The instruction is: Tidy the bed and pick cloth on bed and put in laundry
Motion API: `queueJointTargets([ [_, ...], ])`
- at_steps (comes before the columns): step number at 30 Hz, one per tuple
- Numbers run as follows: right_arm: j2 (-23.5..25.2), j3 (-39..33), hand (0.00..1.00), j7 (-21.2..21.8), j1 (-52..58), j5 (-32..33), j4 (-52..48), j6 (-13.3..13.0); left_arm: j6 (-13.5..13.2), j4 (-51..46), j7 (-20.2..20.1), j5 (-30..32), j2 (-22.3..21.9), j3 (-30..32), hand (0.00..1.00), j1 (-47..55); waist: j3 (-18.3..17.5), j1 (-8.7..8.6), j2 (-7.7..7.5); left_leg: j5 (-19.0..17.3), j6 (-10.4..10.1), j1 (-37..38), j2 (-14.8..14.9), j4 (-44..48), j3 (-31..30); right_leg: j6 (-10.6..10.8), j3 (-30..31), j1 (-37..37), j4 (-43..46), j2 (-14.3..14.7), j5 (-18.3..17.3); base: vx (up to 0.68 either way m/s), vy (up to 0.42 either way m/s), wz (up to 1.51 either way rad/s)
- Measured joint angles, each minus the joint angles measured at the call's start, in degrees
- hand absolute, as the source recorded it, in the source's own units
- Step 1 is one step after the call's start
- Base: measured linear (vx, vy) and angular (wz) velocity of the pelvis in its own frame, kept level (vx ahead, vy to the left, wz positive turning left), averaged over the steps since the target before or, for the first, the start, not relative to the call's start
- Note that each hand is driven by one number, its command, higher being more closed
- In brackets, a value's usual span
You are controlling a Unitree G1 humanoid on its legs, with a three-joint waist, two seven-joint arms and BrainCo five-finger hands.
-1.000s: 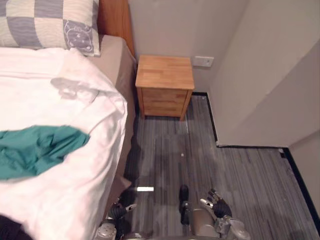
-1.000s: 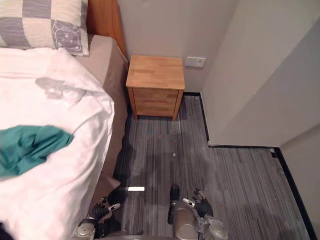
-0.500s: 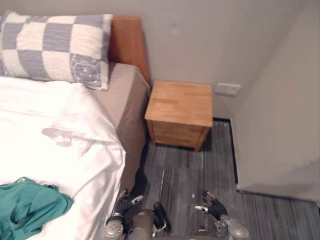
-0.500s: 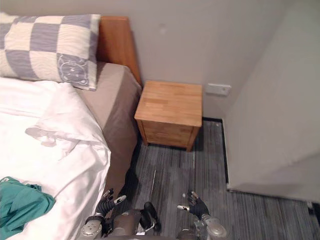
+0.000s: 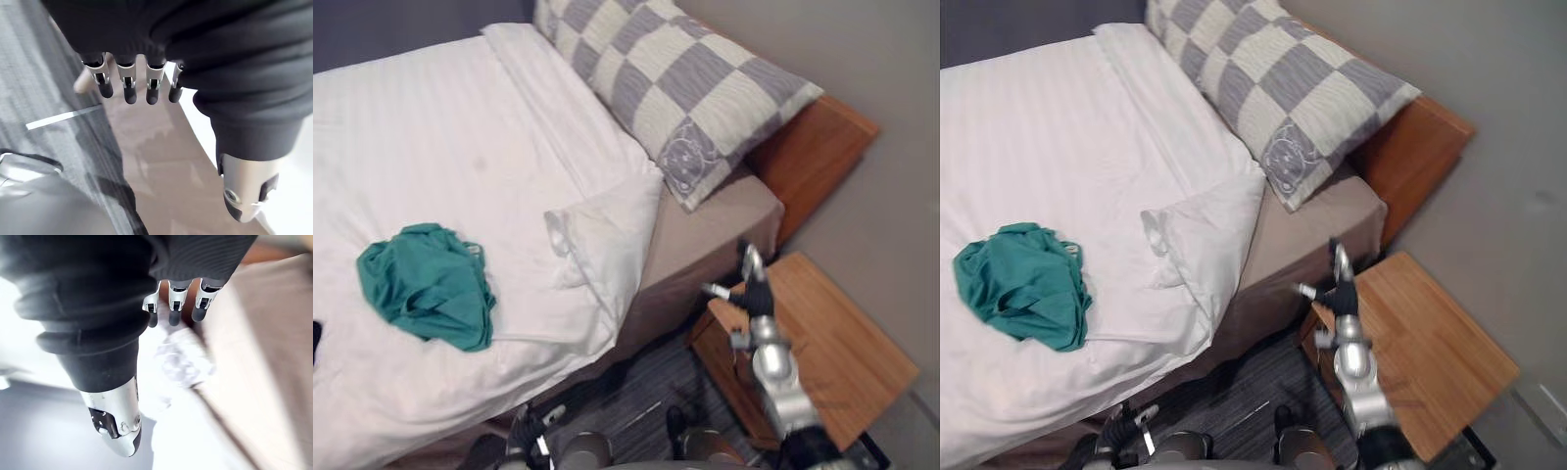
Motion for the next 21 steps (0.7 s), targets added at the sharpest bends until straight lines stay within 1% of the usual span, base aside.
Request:
queueJointTargets([
  [1, -2.0, -1.9, 0.0, 0.1, -3.9, -0.5, -1.0, 2.6, 0.2, 0.1, -1.0, 0.3, 0.1, 0.4, 0.0, 0.0, 0.1, 0.05, -0.19, 1.3, 0.9, -0.5, 1.7, 0.3, 6.6, -1.1, -4.7, 1.7, 0.1, -0.9, -0.7, 0.01, -0.213, 1.59],
  [2, -2.9, -2.4, 0.0, 0.3, -5.3, -0.6, -1.6, 4.1, 0.3, 0.0, -1.4, 0.5, 0.3, 0.5, 0.0, 0.0, 0.1, 0.18, -0.34, 2.2, 0.9, -0.6, 2.2, 0.4, 9.4, -1.6, -6.4, 2.4, 0.0, -1.4, -1.1, -0.02, -0.18, 1.74],
  [3, -4.7, -2.8, 0.0, 0.6, -8.5, -1.0, -2.8, 6.9, 0.4, 0.0, -2.2, 1.3, 0.4, 0.6, 0.0, 0.1, 0.1, 0.53, -0.56, 3.3, 2.1, -0.8, 2.8, -0.4, 14.8, -2.0, -9.7, 3.6, -0.4, -2.4, -1.6, -0.07, -0.111, 1.56],
  [4, -6.8, -2.8, 0.0, 1.7, -11.7, -1.7, -3.2, 9.6, 1.0, -0.1, -2.6, 2.6, 0.5, 0.7, 0.0, -0.1, -0.1, 0.9, -0.91, 3.1, 3.1, 0.1, 3.7, -1.5, 21.2, -2.1, -13.3, 4.2, -0.8, -3.8, -1.8, -0.06, -0.074, 1.47],
  [5, -7.5, -2.6, 0.0, 1.9, -12.7, -2.4, -3.2, 10.8, 1.2, -0.2, -2.8, 3.0, 0.5, 0.8, 0.0, -0.1, -0.2, 1.25, -1.06, 3.1, 3.1, 0.1, 4.3, -1.9, 23.1, -2.1, -14.3, 4.3, -0.7, -4.3, -1.9, -0.07, -0.027, 1.37],
  [6, -8.9, -2.4, 0.0, 2.6, -14.3, -4.1, -3.1, 13.1, 1.7, -0.9, -3.2, 4.1, 0.6, 0.7, 0.0, 0.1, -0.1, 1.36, -1.13, 5.0, 1.6, 0.0, 5.1, -3.4, 26.2, -1.8, -17.0, 4.6, -0.7, -5.2, -2.1, -0.06, 0.031, 1.3],
  [7, -9.8, -1.2, 0.0, 3.6, -15.5, -7.2, -1.8, 15.0, 2.1, -1.4, -3.7, 5.4, 0.9, 0.4, 0.0, 0.3, 0.1, 1.87, -1.73, 8.3, 1.1, -0.1, 3.7, -6.3, 24.9, -1.2, -19.4, 4.7, -0.3, -6.6, -2.6, -0.08, 0.049, 1.23],
  [8, -10.0, -0.5, 0.0, 3.9, -16.3, -8.7, -1.0, 16.0, 2.3, -1.7, -3.7, 6.0, 1.1, 0.4, 0.0, 0.5, 0.2, 2.37, -2.1, 9.1, 1.2, -0.1, 2.9, -7.5, 24.3, -1.0, -19.9, 4.7, -0.2, -7.2, -2.7, -0.07, 0.074, 0.98],
  [9, -10.2, 0.6, 0.0, 4.2, -18.2, -11.3, 1.5, 17.7, 2.9, -1.8, -3.8, 7.1, 1.3, 0.3, 0.0, 0.6, 0.3, 3.18, -2.75, 10.2, 1.4, -0.6, 1.5, -9.5, 22.8, -1.0, -20.8, 4.2, -0.4, -7.9, -2.7, -0.07, 0.074, 0.77],
  [10, -10.3, 2.0, 0.0, 4.2, -22.3, -13.7, 5.1, 19.8, 3.4, -2.1, -4.3, 7.4, 1.8, 0.4, 0.0, 0.6, 1.0, 3.16, -3.35, 11.5, 1.9, -2.1, 0.2, -11.3, 21.0, -1.1, -22.2, 3.4, -0.6, -8.3, -2.7, -0.09, 0.075, 0.78],
  [11, -10.4, 2.2, 0.0, 4.2, -24.4, -14.4, 7.1, 20.5, 3.5, -2.3, -4.7, 7.5, 2.2, 0.3, 0.0, 0.5, 1.4, 3.2, -3.48, 12.1, 2.0, -2.6, 0.0, -11.8, 20.5, -1.3, -22.3, 2.8, -0.7, -8.3, -2.6, -0.1, 0.083, 0.74],
  [12, -10.8, 2.4, 0.0, 4.2, -28.4, -15.3, 10.8, 21.5, 3.5, -2.7, -5.2, 8.1, 2.6, 0.2, 0.0, -0.2, 2.5, 3.4, -3.55, 13.4, 2.3, -4.0, -0.6, -12.7, 19.5, -2.0, -22.6, 1.7, -1.0, -8.3, -2.0, -0.11, 0.069, 0.59],
  [13, -12.1, 2.4, 0.0, 4.0, -32.6, -15.7, 14.3, 22.8, 3.5, -3.4, -6.1, 8.0, 2.9, 0.1, 0.0, -1.3, 4.1, 3.77, -3.35, 15.0, 2.2, -5.5, -1.0, -13.6, 18.6, -2.1, -22.9, 0.5, -1.4, -8.3, -1.4, -0.09, 0.063, 0.55],
  [14, -12.9, 2.4, 0.0, 3.9, -34.6, -15.7, 16.3, 23.3, 3.5, -3.9, -6.3, 7.9, 3.1, -0.2, 0.0, -1.9, 5.0, 4.12, -3.17, 15.6, 2.1, -6.2, -1.1, -13.7, 18.3, -2.4, -23.1, -0.2, -1.5, -8.2, -1.1, -0.09, 0.063, 0.46],
  [15, -14.1, 2.4, 0.0, 3.8, -38.1, -15.7, 19.6, 24.1, 3.5, -4.3, -6.3, 7.8, 3.3, -0.5, 0.0, -3.4, 7.0, 4.46, -2.73, 16.4, 2.4, -7.5, -1.3, -13.7, 17.9, -2.6, -23.4, -1.0, -1.5, -8.2, -0.7, -0.09, 0.059, 0.39],
  [16, -15.1, 2.4, 0.0, 3.7, -41.4, -15.8, 22.8, 25.1, 3.6, -4.8, -6.4, 7.3, 3.2, -0.9, 0.0, -4.8, 8.9, 4.42, -1.99, 17.1, 2.8, -8.9, -1.5, -13.3, 17.1, -2.4, -23.6, -1.9, -1.3, -8.2, -0.4, -0.09, 0.054, 0.33],
  [17, -15.5, 2.4, 0.0, 3.5, -42.5, -15.8, 24.0, 25.5, 3.6, -5.1, -6.6, 6.8, 3.2, -1.1, 0.0, -5.3, 9.6, 4.44, -1.59, 17.4, 2.9, -9.3, -1.6, -13.3, 17.0, -2.4, -23.7, -2.3, -1.2, -8.2, -0.3, -0.08, 0.043, 0.28],
  [18, -16.6, 2.5, 0.0, 2.7, -44.6, -15.7, 26.8, 26.3, 3.6, -5.5, -7.3, 6.5, 3.3, -1.9, 0.0, -6.7, 11.1, 4.53, -0.7, 17.8, 3.1, -10.4, -1.7, -13.2, 16.7, -2.2, -23.7, -3.3, -0.9, -8.3, -0.1, -0.06, 0.032, 0.15],
  [20, -17.8, 2.5, 0.0, 1.6, -47.1, -15.8, 31.0, 28.2, 3.6, -6.4, -7.5, 5.7, 3.3, -2.8, 0.0, -8.0, 13.0, 4.53, 0.55, 18.4, 3.5, -11.6, -1.8, -13.1, 16.4, -1.9, -23.7, -4.7, -0.3, -8.4, 0.1, -0.04, 0.023, 0.09],
  [21, -18.9, 2.5, 1.0, 1.2, -48.3, -16.5, 33.7, 29.6, 3.6, -6.4, -7.5, 5.4, 3.2, -3.4, 0.0, -8.8, 13.6, 4.55, 1.36, 18.5, 3.4, -12.6, -1.8, -13.1, 16.3, -1.9, -23.7, -5.9, 0.3, -8.5, 0.1, 0.0, 0.0, 0.0],
])
